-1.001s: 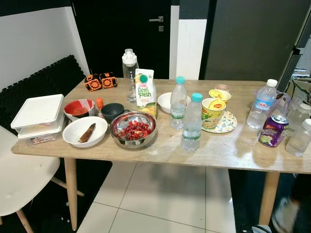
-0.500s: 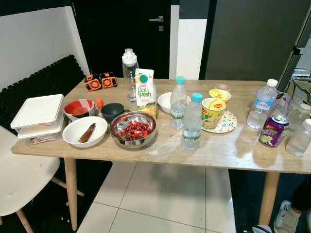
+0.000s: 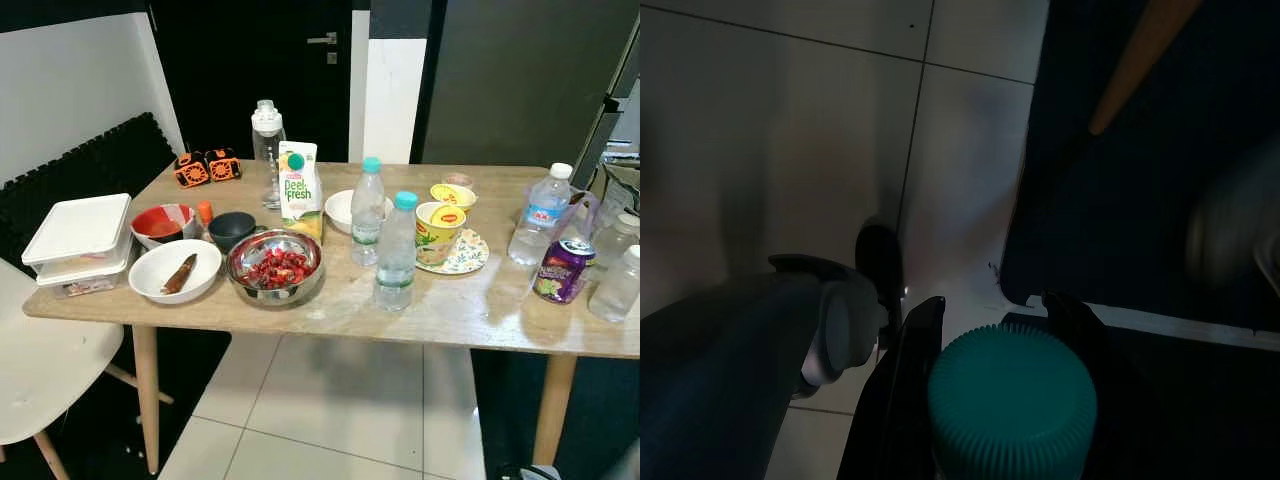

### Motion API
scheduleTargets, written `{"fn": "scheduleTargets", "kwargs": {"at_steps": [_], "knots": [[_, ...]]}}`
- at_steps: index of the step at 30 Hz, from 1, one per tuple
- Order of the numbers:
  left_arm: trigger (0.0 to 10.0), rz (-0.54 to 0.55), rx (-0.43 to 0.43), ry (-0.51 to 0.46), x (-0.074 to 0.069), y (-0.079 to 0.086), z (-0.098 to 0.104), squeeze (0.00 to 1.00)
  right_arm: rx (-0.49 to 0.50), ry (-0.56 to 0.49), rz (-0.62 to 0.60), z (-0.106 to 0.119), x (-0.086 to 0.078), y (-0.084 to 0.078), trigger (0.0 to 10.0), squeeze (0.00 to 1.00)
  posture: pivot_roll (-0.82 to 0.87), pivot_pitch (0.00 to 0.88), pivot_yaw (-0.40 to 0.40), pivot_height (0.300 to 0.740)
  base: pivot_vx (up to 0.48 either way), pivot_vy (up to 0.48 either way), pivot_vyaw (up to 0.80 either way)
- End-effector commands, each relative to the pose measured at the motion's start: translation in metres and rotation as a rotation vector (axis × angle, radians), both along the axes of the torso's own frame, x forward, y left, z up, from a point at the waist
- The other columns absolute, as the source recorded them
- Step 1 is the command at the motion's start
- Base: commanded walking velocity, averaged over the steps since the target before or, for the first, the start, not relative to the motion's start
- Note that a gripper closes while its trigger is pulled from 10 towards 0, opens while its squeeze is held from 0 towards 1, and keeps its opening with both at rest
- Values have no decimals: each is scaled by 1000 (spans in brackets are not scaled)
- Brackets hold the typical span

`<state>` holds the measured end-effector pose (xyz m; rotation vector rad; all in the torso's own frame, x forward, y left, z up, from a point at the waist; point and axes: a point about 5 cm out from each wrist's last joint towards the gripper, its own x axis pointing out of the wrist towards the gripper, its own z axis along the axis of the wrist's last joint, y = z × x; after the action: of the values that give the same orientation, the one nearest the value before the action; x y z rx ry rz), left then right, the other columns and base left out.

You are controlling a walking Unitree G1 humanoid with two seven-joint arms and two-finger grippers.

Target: Restocking fridge

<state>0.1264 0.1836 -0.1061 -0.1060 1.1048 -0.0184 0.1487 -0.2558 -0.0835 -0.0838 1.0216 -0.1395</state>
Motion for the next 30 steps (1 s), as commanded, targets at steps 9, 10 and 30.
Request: {"fn": "scheduleTargets", "kwargs": {"at_steps": [9,10,30], "knots": [[10000,13,-13,14,-1,-4,-1,0,-3,9,-3,-1,-2,1,10000,0,-80,0,-3,740,0,0,0],[10000,13,-14,13,-1,-4,-1,0,-3,8,-4,-1,-2,1,10000,0,-80,0,-3,740,0,0,0],[10000,13,-6,9,-1,0,-1,0,0,39,8,-4,-5,4,10000,0,-74,0,0,740,0,0,-653]]}}
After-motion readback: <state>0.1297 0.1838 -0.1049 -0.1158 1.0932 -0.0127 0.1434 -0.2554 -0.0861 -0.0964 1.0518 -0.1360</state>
